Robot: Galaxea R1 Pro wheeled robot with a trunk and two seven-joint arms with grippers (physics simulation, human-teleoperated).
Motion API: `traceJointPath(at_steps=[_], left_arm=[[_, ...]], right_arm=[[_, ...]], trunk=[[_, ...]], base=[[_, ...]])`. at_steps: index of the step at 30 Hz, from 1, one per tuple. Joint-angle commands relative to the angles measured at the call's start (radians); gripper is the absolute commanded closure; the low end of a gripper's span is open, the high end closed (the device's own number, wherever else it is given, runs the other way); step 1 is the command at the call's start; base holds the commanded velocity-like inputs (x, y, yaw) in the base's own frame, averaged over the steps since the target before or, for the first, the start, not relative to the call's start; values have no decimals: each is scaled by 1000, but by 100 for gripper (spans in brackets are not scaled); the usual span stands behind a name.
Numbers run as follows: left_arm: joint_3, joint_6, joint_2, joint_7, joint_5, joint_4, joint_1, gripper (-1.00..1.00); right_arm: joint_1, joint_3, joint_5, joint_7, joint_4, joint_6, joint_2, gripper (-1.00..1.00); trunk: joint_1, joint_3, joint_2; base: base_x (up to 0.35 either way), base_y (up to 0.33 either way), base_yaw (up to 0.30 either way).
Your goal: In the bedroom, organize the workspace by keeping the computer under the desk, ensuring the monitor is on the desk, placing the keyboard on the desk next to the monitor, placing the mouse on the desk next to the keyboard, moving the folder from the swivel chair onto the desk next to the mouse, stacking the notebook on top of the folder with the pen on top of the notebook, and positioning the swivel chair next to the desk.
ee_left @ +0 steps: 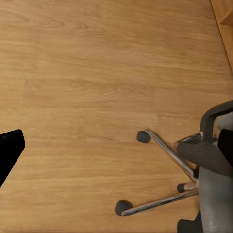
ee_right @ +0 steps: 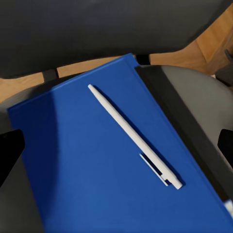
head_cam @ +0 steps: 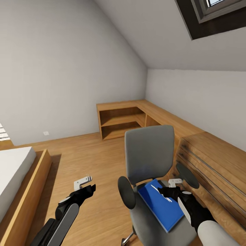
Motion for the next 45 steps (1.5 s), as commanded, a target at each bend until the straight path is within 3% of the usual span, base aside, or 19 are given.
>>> traceJointPath(at_steps=[1, 29, 45], left_arm=[[-3, 1, 1, 10, 10, -2, -1, -100], [-4, 3, -2, 10, 9, 8, 0, -100], [-4, 1, -2, 6, 3, 58, 0, -100]], right_arm=[[0, -5, 5, 7, -2, 6, 1, -100], [0, -7, 5, 5, -3, 7, 1, -100], [0, -7, 5, 4, -2, 7, 1, -100]], trunk=[[4, -4, -8], [111, -92, -204], [111, -92, -204]], base=[[0, 0, 0], [0, 0, 0], [39, 0, 0]])
